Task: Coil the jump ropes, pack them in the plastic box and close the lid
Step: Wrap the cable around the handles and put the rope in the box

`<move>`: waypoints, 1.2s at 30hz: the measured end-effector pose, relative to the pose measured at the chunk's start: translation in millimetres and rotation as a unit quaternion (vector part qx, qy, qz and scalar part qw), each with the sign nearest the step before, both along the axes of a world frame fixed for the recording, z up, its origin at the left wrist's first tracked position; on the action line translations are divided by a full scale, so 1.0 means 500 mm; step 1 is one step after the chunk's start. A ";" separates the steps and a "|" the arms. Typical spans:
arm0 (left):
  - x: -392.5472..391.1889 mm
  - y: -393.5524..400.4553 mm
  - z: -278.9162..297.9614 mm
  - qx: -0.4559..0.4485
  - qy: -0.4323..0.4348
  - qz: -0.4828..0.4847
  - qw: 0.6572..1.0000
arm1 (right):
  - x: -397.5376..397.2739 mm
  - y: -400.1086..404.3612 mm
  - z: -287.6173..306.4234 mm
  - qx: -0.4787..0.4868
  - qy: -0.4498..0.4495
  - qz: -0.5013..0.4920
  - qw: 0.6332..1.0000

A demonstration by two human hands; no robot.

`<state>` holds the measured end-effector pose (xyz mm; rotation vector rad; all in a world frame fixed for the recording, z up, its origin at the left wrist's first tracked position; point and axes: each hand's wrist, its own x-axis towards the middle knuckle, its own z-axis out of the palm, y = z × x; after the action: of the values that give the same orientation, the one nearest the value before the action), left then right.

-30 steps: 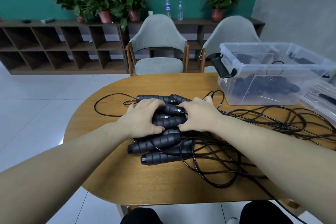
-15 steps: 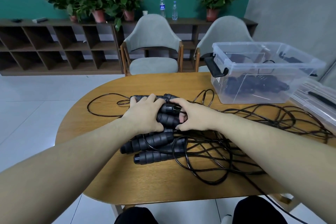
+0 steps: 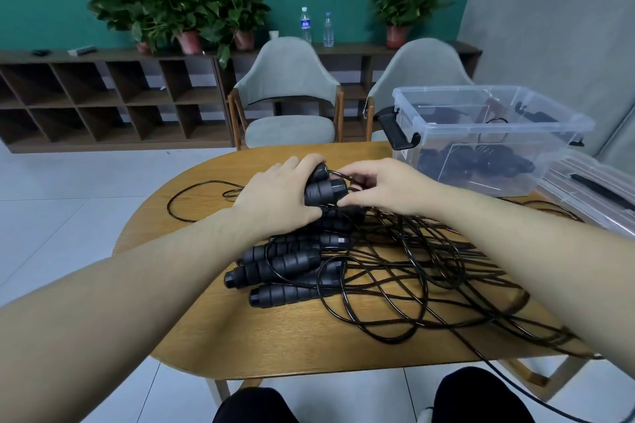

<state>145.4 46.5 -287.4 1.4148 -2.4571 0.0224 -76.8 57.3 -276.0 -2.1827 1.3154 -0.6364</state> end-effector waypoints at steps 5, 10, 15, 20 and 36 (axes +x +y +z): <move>0.008 0.006 0.014 0.018 -0.005 0.006 1.000 | -0.041 -0.005 0.008 0.057 0.047 -0.027 0.997; 0.049 0.016 -0.003 0.034 -0.058 0.015 0.998 | -0.104 0.008 -0.011 0.107 0.174 -0.036 0.978; 0.086 0.018 -0.014 0.053 -0.050 0.035 0.997 | -0.172 0.015 -0.044 0.055 0.268 -0.118 0.954; 0.114 0.019 -0.007 0.049 -0.067 0.036 0.996 | -0.192 0.017 -0.055 -0.009 0.248 -0.177 0.952; 0.059 0.025 -0.062 0.126 -0.051 0.051 0.989 | -0.138 0.008 -0.062 -0.037 0.188 -0.172 0.966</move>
<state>174.6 58.9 -318.2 1.6809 -2.5398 -0.2039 -145.7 61.3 -307.0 -2.2269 1.9244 -0.4094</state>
